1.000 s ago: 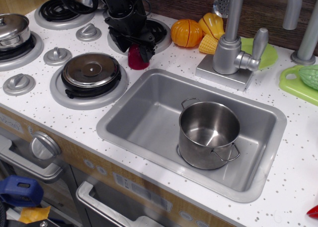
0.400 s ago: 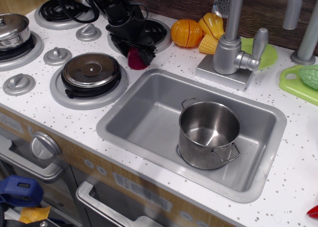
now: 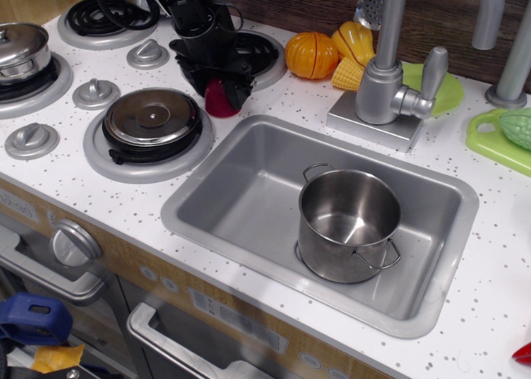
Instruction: Put sweet potato in pot which is in sink
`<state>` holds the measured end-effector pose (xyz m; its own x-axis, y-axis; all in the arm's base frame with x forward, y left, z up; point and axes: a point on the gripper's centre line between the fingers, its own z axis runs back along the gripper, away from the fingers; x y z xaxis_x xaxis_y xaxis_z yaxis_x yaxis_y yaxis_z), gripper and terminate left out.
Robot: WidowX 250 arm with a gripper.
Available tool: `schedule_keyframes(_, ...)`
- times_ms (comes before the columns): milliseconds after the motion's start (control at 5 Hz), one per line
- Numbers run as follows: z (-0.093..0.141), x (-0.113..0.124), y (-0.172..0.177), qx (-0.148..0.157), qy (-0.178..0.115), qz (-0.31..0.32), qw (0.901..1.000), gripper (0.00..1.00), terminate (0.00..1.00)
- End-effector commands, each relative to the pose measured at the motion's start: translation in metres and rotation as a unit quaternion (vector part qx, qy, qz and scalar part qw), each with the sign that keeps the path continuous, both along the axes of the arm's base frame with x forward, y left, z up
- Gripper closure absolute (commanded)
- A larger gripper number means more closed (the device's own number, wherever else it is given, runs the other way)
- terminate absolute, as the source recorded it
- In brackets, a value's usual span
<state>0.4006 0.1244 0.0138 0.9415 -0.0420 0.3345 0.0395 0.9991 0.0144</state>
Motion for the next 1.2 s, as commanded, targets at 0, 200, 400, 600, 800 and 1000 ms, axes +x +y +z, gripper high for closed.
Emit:
schedule_keyframes(0,0.069,0.002,-0.022,0.037,-0.031,0.025,0.9985,1.0,0.0)
schedule_keyframes(200,0.076,-0.012,-0.043,0.027,-0.026,0.06,0.9975,1.0,0.0)
schedule_keyframes(400,0.071,-0.026,-0.071,-0.002,-0.031,0.108,0.9936,1.0,0.0)
schedule_keyframes(600,0.061,-0.031,-0.098,-0.008,-0.041,0.149,0.988,1.0,0.0)
schedule_keyframes(800,0.051,-0.037,-0.117,-0.021,-0.052,0.178,0.9824,1.0,0.0)
schedule_keyframes(1000,0.043,-0.042,-0.136,-0.025,-0.063,0.211,0.9752,1.0,0.0)
